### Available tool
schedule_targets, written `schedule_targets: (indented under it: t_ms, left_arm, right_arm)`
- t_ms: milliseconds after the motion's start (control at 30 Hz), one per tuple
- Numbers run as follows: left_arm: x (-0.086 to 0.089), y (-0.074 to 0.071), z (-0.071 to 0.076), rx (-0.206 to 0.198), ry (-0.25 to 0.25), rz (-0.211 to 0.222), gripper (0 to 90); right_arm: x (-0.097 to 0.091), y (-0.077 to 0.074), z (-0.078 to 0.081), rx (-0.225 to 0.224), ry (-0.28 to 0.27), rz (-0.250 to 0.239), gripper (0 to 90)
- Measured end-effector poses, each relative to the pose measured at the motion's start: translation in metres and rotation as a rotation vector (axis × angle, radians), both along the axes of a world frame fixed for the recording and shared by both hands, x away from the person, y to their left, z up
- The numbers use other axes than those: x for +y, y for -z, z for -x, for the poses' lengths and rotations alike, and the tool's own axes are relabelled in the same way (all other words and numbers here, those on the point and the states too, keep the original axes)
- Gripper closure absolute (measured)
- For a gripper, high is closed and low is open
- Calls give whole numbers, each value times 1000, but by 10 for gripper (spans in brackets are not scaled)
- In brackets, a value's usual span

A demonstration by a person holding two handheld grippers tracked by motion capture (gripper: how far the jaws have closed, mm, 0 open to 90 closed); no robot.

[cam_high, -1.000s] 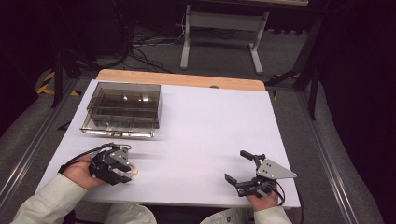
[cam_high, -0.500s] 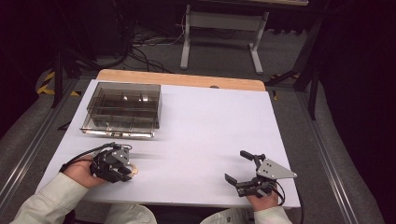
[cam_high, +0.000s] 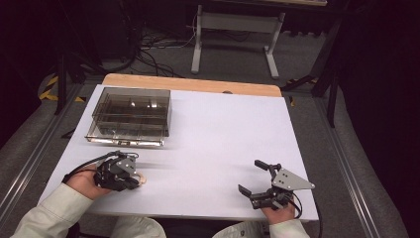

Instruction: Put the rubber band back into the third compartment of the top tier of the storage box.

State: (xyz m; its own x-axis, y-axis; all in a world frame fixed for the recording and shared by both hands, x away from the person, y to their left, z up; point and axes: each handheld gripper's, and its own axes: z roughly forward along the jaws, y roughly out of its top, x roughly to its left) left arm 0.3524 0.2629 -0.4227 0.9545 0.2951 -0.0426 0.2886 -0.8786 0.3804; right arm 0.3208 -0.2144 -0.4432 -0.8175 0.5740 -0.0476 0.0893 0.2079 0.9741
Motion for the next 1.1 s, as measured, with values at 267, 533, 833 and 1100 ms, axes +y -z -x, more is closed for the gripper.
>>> schedule_targets:
  t_ms: [267, 533, 833, 1100]
  left_arm:
    - [4, -11, 2, -18, -3, 70, 836]
    - [8, -21, 4, -47, -23, 130, 837]
    - [12, -32, 4, -76, -31, 203, 837]
    - [14, -41, 4, -95, -40, 255, 837]
  right_arm:
    - [0, 0, 0, 1, 0, 2, 34]
    - [0, 0, 0, 0, 1, 2, 34]
    - [0, 0, 0, -1, 1, 3, 34]
    - [0, 0, 0, -1, 1, 3, 34]
